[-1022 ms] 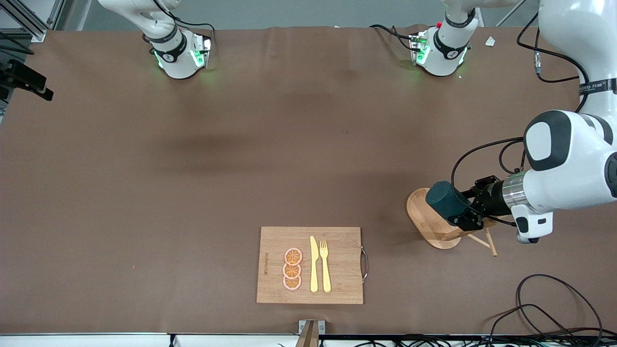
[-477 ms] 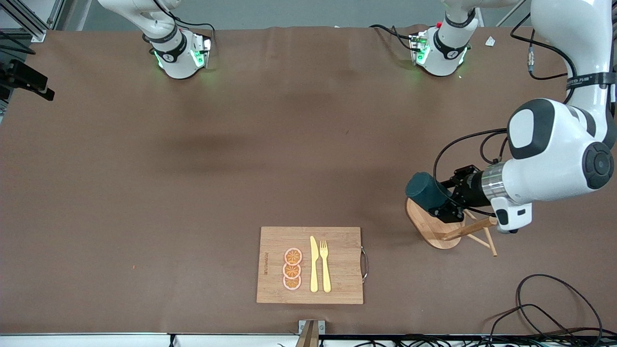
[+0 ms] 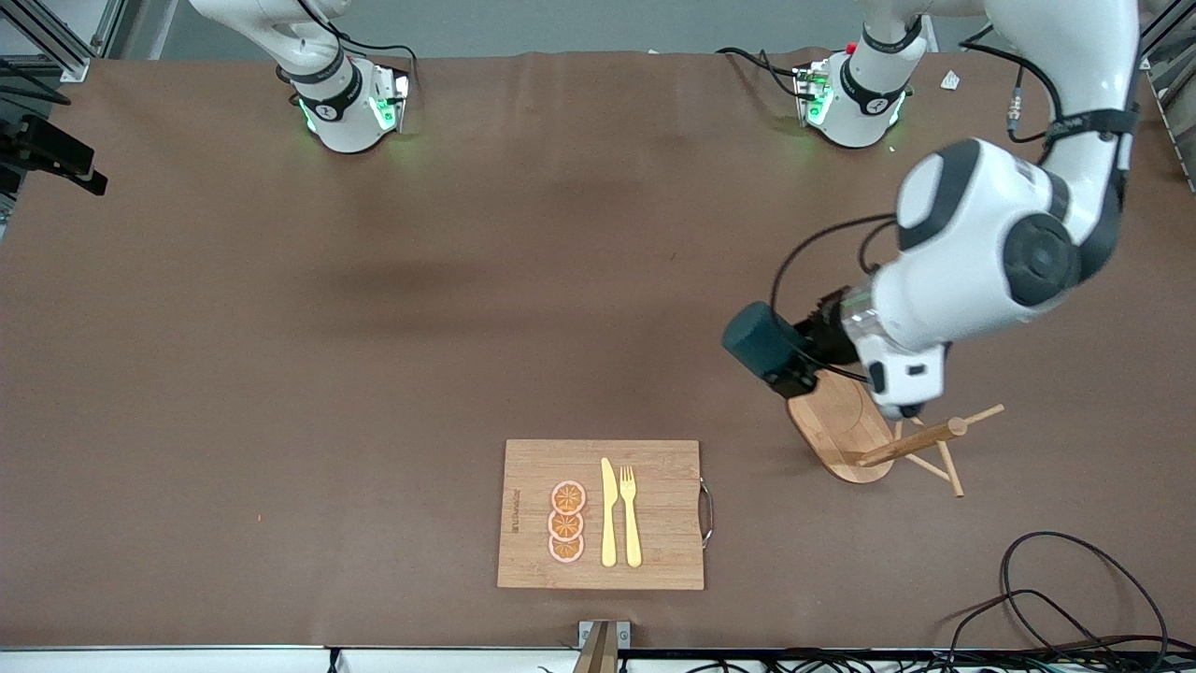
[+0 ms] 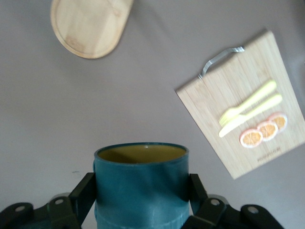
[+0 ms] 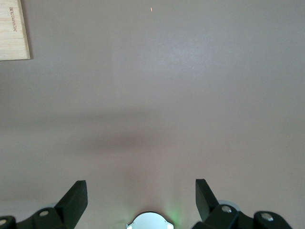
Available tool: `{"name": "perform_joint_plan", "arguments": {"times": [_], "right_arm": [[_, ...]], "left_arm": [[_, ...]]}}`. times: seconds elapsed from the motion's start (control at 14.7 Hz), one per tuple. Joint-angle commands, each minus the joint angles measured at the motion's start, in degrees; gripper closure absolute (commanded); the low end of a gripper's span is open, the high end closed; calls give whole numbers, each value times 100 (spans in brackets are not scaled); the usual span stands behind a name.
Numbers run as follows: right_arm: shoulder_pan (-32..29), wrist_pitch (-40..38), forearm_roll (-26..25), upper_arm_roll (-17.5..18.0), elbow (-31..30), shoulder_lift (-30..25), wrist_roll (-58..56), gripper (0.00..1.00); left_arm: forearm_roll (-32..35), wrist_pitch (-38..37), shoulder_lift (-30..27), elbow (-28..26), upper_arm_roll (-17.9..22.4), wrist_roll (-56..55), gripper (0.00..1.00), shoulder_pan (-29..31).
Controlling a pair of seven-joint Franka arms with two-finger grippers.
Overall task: Transfer cup from left to right arm and place
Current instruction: 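Lift the teal mug off the stand with the left gripper, then carry the mug to mid-table with the left gripper while the right gripper approaches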
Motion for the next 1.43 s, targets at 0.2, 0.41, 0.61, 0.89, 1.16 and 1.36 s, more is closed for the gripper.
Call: {"name": "perform_joint_plan", "arguments": {"times": [0.2,0.41,0.61,0.89,1.16,1.36], "right_arm": [[20,62,-72,-19,70,69,30,0],[-41,158,-55,-37,70,288,-14,0],[-85,342,-90,-54,70,499,-32,0],[-146,518,-116,-63,79,867,-32,0],[-366,703,-81,-54,70,1132,-93,0],[-384,739,-160,-63,79,1220,-111,0]], "left_arm": [[1300,551,-97,143,1,-433,45,-1257],[2133,824,-133,134,10,-958,47,-2022],[3303,904,-72,56,-60,-1224,47,-2734],[4717,913,288,73,-60,-1504,48,-3543],[6448,991,815,73,-60,-2232,49,-4097],[7915,1132,1333,82,-69,-3049,49,-4335]]}}
